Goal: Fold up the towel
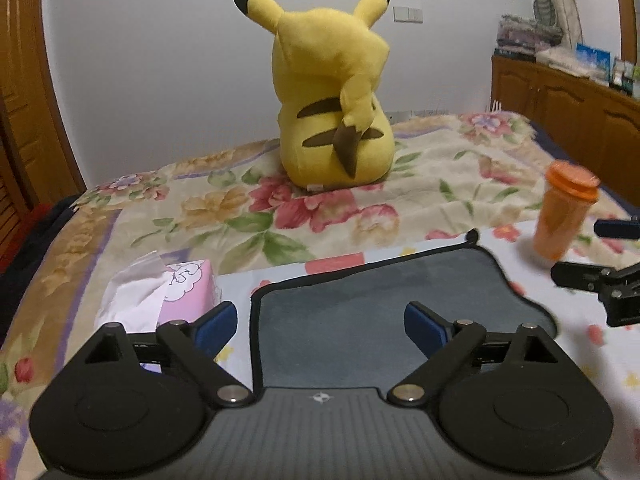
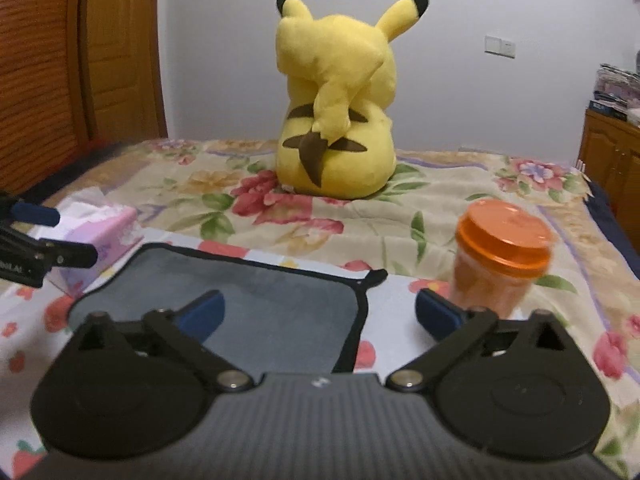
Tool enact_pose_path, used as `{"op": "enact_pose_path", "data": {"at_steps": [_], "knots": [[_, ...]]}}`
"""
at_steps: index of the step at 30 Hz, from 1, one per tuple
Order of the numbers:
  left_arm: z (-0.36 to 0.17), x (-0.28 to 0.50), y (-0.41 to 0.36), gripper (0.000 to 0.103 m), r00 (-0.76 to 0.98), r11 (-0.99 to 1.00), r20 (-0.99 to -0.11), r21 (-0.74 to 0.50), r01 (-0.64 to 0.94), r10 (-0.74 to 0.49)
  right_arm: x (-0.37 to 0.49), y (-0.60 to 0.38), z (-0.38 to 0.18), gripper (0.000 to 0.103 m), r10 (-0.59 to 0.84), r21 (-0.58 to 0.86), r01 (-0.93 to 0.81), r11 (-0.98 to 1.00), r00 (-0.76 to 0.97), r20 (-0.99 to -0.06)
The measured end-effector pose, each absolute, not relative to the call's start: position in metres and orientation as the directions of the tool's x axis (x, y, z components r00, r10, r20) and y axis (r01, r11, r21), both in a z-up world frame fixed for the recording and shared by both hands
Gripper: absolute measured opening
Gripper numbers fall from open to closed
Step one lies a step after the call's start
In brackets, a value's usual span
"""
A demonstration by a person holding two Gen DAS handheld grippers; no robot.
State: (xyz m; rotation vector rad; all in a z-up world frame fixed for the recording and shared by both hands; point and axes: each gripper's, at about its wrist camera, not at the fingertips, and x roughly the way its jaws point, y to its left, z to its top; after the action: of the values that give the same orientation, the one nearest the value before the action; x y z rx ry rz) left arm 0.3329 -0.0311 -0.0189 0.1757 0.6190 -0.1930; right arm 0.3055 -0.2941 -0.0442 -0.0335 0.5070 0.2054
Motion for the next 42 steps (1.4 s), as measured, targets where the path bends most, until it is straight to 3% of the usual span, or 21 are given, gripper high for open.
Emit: {"op": "enact_pose_path", "data": {"at_steps": [9,26,42], "knots": [[0.013,0.281,-0.038,0.103,0.823,0.963,-0.554,0.132,0.235,-0.125,0.272,-0.302,-0.028,0.103,0.169,0.029,-0.179,0.983,0.844,-0.509],[0.050,0.200,-0.036,0.103,0.816,0.968,-0.566,0.120,0.222,-0.117,0.202,-0.302,0.002,0.103,0.120,0.018,-0.127,0.992,0.860,-0.496],[0.051,0.132,-0.026,0.103,0.792,0.972,-0.600,0.097,0.214,-0.114,0.141,-0.297,0.010,0.103,0.110,0.036,-0.106,0.994,0.870,-0.481]]}}
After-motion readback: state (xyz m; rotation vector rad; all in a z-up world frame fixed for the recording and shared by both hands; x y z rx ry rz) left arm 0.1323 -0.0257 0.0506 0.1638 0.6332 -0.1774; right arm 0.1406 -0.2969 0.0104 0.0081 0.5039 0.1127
